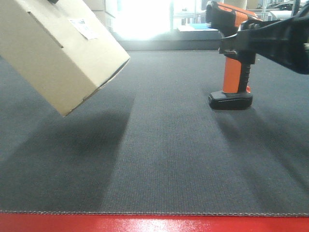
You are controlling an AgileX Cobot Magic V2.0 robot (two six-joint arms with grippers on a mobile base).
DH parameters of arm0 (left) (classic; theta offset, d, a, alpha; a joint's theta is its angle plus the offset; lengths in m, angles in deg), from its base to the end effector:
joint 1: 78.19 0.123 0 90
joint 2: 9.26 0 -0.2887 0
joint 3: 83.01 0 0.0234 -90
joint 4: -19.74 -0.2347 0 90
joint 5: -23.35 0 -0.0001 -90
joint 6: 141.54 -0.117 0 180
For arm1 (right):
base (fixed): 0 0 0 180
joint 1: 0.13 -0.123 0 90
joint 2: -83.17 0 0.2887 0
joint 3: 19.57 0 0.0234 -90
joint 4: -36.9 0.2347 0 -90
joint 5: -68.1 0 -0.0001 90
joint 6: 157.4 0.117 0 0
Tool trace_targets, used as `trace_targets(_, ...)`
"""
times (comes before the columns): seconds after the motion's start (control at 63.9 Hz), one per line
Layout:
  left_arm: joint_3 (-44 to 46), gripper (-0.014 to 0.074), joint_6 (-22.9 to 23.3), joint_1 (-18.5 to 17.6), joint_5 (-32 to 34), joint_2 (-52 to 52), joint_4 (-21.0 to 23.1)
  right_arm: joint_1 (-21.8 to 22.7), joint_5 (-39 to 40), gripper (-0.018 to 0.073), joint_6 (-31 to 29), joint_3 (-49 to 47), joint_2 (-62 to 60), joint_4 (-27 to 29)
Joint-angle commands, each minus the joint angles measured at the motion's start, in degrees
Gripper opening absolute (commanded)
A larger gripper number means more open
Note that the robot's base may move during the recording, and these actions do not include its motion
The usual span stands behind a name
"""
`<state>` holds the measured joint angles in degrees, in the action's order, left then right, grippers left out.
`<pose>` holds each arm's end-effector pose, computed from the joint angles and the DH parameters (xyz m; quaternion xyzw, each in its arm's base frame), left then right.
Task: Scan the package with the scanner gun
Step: 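Grasp the orange scanner gun handle with the right gripper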
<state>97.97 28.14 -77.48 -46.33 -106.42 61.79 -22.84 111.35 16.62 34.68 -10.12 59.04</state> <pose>0.3043 -0.0697 0.3221 -0.0043 0.9300 -0.3366 0.1479 0.2522 0.0728 0.2242 0.0028 0.7635 0.0870 0.6399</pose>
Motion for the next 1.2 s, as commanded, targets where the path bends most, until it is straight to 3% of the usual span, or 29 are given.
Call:
trace_targets(0.0,0.1,-0.0111,-0.2,-0.4,0.1,0.8,1.9,-0.2,4.6,0.0536,0.0,-2.0,2.9,2.9)
trace_targets(0.689,0.1,-0.0111,-0.2,-0.4,-0.3,0.8,1.8,-0.2,8.2,0.0536,-0.7,-11.0,13.6,10.8)
trace_targets(1.189,0.1,-0.0111,-0.2,-0.4,-0.3,0.8,1.8,-0.2,9.6,0.0536,-0.7,-15.1,18.4,11.7)
